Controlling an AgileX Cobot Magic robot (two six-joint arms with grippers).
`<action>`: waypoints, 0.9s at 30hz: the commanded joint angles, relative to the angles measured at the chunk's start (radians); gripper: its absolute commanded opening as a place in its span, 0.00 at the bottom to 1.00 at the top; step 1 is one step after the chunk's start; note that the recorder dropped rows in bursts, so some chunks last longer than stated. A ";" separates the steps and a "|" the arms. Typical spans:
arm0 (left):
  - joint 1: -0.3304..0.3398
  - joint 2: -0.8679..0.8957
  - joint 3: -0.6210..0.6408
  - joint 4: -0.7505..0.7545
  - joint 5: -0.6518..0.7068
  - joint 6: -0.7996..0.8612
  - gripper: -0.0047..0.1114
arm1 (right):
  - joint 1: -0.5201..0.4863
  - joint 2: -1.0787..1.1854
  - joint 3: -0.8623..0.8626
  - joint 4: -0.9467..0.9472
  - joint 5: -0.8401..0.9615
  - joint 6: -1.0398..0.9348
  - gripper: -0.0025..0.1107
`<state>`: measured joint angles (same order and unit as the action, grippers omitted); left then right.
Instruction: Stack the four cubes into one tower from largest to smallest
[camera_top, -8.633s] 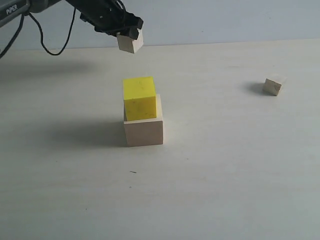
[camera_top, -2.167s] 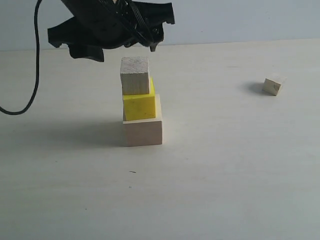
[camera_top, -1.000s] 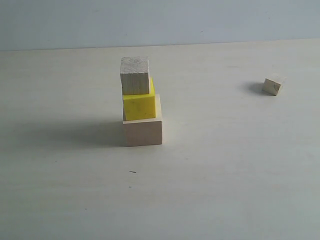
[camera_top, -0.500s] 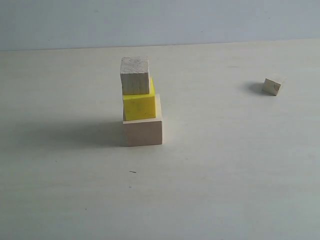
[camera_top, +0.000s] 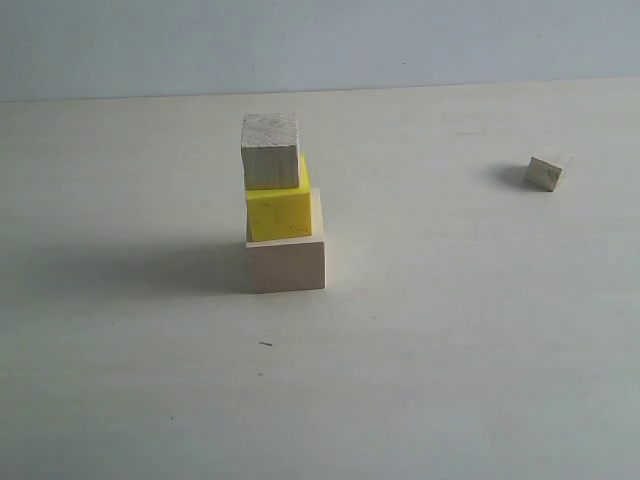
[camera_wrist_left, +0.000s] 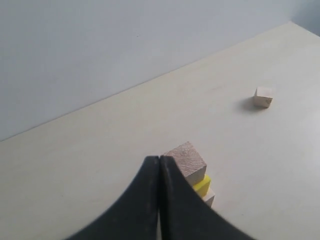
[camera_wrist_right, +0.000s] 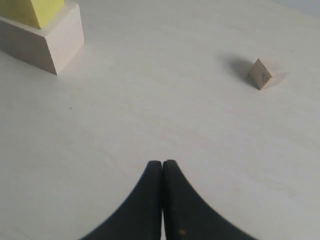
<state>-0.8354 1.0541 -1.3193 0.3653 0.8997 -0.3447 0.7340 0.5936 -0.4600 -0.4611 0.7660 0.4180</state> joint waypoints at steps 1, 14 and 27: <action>-0.003 -0.067 0.058 -0.023 -0.040 0.020 0.04 | -0.002 0.112 -0.053 -0.022 -0.005 -0.003 0.02; -0.003 -0.266 0.247 -0.039 -0.051 0.022 0.04 | -0.022 0.408 -0.255 -0.052 -0.006 0.062 0.02; -0.003 -0.445 0.425 -0.039 -0.077 0.022 0.04 | -0.296 0.639 -0.392 0.105 -0.064 -0.094 0.02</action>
<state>-0.8354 0.6374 -0.9208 0.3304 0.8411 -0.3236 0.5022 1.1819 -0.8260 -0.4134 0.7267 0.3927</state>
